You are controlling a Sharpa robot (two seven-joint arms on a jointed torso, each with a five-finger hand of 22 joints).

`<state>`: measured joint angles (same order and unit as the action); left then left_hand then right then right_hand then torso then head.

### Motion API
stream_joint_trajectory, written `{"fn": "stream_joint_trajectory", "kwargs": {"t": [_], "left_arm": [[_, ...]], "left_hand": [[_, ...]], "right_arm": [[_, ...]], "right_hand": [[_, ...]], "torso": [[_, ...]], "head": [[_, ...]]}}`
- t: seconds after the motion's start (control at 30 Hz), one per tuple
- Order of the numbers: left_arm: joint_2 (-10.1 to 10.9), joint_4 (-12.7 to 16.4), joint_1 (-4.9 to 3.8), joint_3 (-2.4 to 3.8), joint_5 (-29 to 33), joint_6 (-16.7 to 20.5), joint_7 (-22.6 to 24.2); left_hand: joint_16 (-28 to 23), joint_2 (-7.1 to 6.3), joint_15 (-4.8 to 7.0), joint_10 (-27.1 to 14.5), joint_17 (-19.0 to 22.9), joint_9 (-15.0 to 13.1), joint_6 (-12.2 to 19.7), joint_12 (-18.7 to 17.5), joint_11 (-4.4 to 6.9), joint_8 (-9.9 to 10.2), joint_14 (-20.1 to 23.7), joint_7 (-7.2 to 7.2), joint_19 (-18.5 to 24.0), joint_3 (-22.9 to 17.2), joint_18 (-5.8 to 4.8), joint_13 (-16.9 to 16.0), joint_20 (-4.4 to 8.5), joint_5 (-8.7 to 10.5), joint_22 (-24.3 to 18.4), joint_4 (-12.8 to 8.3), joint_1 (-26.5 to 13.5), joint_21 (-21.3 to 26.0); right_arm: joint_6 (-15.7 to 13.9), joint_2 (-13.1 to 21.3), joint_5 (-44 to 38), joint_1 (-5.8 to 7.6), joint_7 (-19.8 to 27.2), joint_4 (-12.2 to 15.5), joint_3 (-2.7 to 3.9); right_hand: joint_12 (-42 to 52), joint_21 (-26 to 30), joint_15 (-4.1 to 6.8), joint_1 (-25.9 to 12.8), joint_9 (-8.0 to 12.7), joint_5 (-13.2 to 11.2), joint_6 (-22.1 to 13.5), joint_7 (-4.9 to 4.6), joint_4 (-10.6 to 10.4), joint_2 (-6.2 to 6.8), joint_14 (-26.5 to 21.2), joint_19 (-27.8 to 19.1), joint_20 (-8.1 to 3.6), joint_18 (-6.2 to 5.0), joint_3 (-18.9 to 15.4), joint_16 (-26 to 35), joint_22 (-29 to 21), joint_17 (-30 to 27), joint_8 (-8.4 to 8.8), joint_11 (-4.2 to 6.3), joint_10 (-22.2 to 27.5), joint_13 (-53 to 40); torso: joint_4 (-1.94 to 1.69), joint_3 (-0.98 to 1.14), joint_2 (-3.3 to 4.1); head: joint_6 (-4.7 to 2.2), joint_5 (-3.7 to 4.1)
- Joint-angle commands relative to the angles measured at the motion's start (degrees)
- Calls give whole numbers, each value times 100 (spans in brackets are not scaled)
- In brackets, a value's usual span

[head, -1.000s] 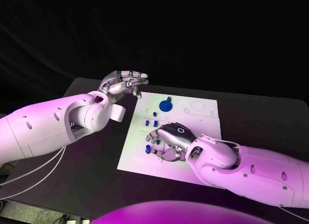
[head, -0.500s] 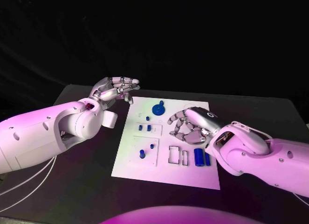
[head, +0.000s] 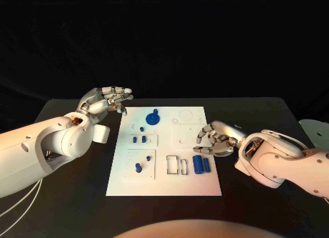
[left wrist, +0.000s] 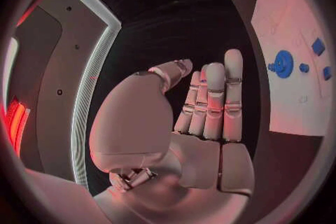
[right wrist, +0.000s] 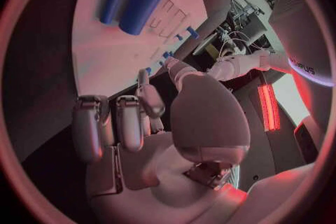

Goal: Assemble the parts on the task board

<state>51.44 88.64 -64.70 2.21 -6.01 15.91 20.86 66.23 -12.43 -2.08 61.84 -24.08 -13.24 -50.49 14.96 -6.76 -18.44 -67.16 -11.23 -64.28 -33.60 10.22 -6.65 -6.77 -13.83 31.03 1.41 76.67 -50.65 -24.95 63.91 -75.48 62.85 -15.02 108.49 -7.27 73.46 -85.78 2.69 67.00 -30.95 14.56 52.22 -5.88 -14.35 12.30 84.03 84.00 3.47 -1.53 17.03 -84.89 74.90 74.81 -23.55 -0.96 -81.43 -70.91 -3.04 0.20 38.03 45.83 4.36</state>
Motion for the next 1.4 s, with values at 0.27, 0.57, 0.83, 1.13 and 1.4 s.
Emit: {"fn": "stream_joint_trajectory", "kwargs": {"t": [0.27,0.57,0.83,1.13,1.4], "left_arm": [[19,38,2,-5,18,-126,25],[51,54,3,-8,18,-124,22],[66,63,3,-9,18,-128,19],[80,73,3,-9,18,-136,10],[94,82,3,-9,18,-140,6]], "left_hand": [[-24,49,16,-46,5,3,54,28,-11,-32,39,-2,-37,20,38,-5,-9,-21,-5,2,11,24],[-23,49,16,-47,7,3,53,35,-11,-36,38,-1,-38,24,38,-7,-9,-21,-7,5,6,27],[-23,49,16,-47,7,3,53,35,-11,-36,38,-1,-38,24,38,-7,-9,-21,-7,5,6,27],[-23,49,16,-47,7,3,53,35,-11,-36,38,-1,-38,24,38,-7,-9,-21,-7,5,6,27],[-23,49,16,-47,7,3,53,35,-11,-36,38,-1,-38,24,38,-7,-9,-21,-7,5,6,27]], "right_arm": [[33,131,-918,-266,-1081,240,-30],[13,92,-1194,-393,-1247,321,-38],[50,-9,-1269,-477,-1255,307,-41],[105,-175,-1344,-571,-1252,200,-43],[190,-323,-1445,-648,-1269,61,-43]], "right_hand": [[510,-69,39,-266,-169,64,-38,58,-237,-37,400,478,-45,76,-453,-136,1408,397,-161,16,-172,-616],[519,-75,39,-323,-200,51,-62,60,-240,-89,400,480,-44,78,-616,-145,1410,412,-184,17,-165,-647],[534,-82,41,-323,-217,60,-45,68,-237,-123,402,483,-45,79,-674,-152,1412,430,-207,22,-173,-672],[538,-93,44,-303,-224,74,-37,72,-232,-143,403,487,-46,82,-695,-155,1415,437,-218,26,-175,-681],[547,-90,44,-295,-226,77,-36,72,-230,-148,405,486,-46,81,-700,-159,1414,448,-220,27,-180,-692]], "torso": [[44,-4,-19],[32,-13,-21],[37,-9,-21],[36,-13,-18],[37,-13,-19]], "head": [[30,126],[62,124],[76,93],[91,66],[103,38]]}}
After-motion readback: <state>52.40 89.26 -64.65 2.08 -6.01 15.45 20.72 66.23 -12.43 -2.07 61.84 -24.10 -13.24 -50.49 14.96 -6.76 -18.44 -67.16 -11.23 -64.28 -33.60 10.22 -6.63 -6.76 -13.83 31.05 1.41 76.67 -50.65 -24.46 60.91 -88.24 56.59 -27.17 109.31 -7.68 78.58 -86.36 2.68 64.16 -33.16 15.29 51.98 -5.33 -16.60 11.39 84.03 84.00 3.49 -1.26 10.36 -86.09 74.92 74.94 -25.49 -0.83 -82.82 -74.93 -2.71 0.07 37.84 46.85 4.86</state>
